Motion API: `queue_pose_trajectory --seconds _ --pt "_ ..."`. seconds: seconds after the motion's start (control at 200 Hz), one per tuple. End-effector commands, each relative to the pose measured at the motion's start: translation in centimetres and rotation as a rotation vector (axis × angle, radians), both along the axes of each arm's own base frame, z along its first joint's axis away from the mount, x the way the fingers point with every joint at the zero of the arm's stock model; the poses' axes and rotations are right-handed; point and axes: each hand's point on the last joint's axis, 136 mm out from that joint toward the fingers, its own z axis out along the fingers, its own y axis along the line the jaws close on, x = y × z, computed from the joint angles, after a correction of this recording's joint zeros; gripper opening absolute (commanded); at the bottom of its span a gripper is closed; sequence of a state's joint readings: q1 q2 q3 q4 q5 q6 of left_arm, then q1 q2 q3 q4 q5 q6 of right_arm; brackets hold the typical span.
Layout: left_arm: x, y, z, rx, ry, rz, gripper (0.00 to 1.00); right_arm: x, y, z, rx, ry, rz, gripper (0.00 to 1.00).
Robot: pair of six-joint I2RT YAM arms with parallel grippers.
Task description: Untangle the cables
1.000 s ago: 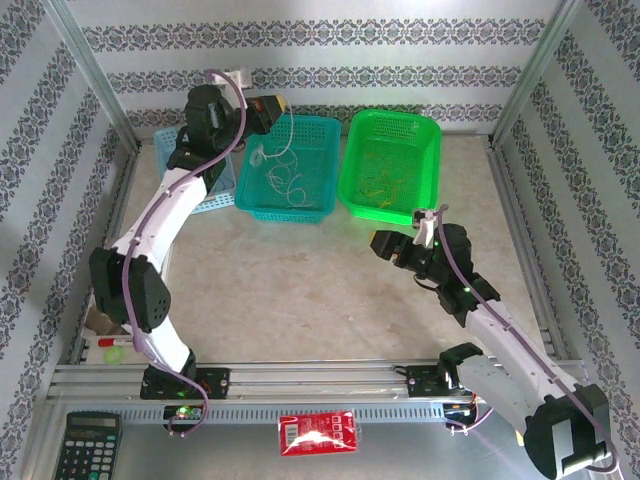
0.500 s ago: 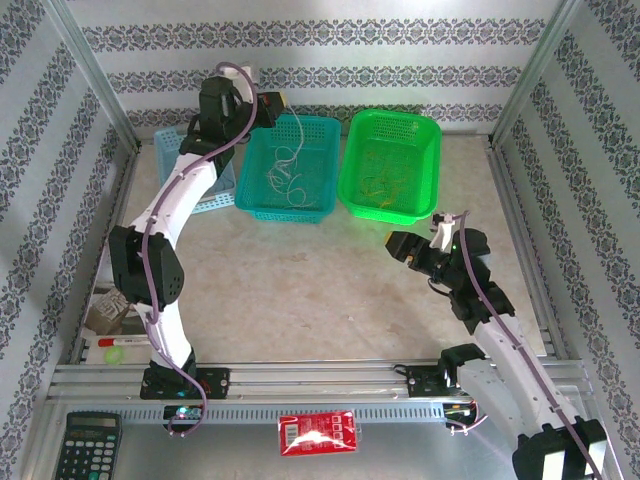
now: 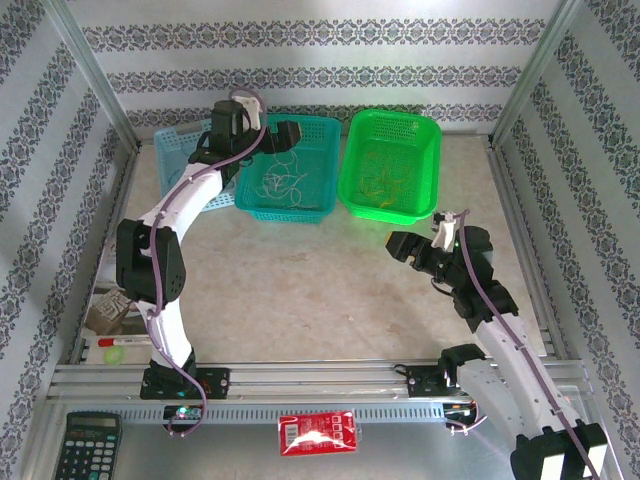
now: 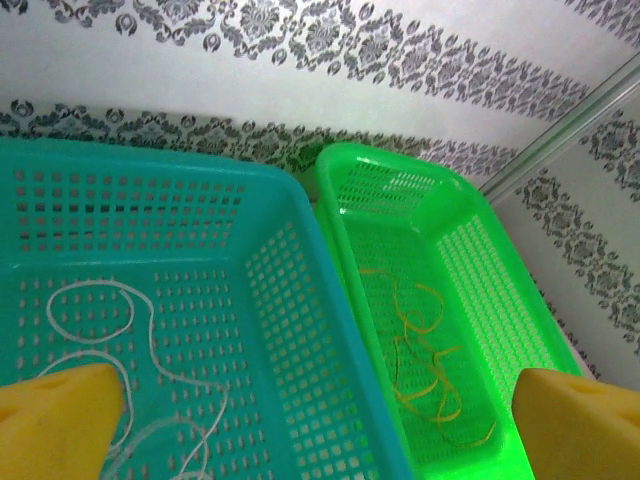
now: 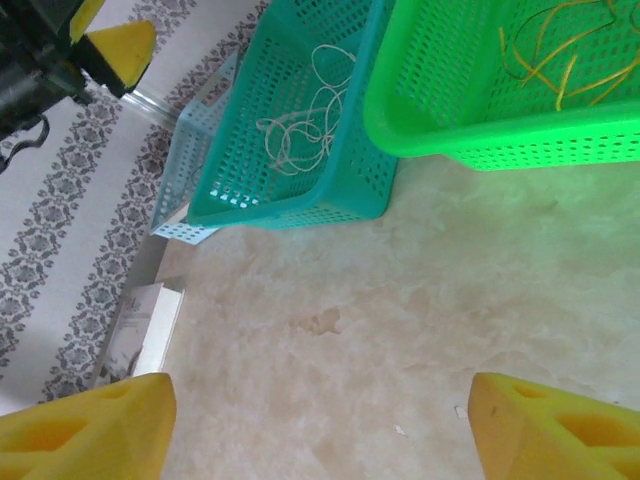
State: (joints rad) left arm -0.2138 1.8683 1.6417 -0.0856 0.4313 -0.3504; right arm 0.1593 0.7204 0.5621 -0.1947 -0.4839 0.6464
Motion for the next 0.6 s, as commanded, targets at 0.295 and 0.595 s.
queue_pose_trajectory --seconds 0.295,0.595 --pt "-12.2 5.9 5.8 0.115 -0.192 0.131 1.0 2.1 -7.0 1.5 -0.302 -0.14 -0.335 0.98" --pt "-19.9 13.4 0.8 0.325 -0.269 0.408 1.0 3.2 -12.3 -1.8 -0.611 -0.228 -0.541 0.98"
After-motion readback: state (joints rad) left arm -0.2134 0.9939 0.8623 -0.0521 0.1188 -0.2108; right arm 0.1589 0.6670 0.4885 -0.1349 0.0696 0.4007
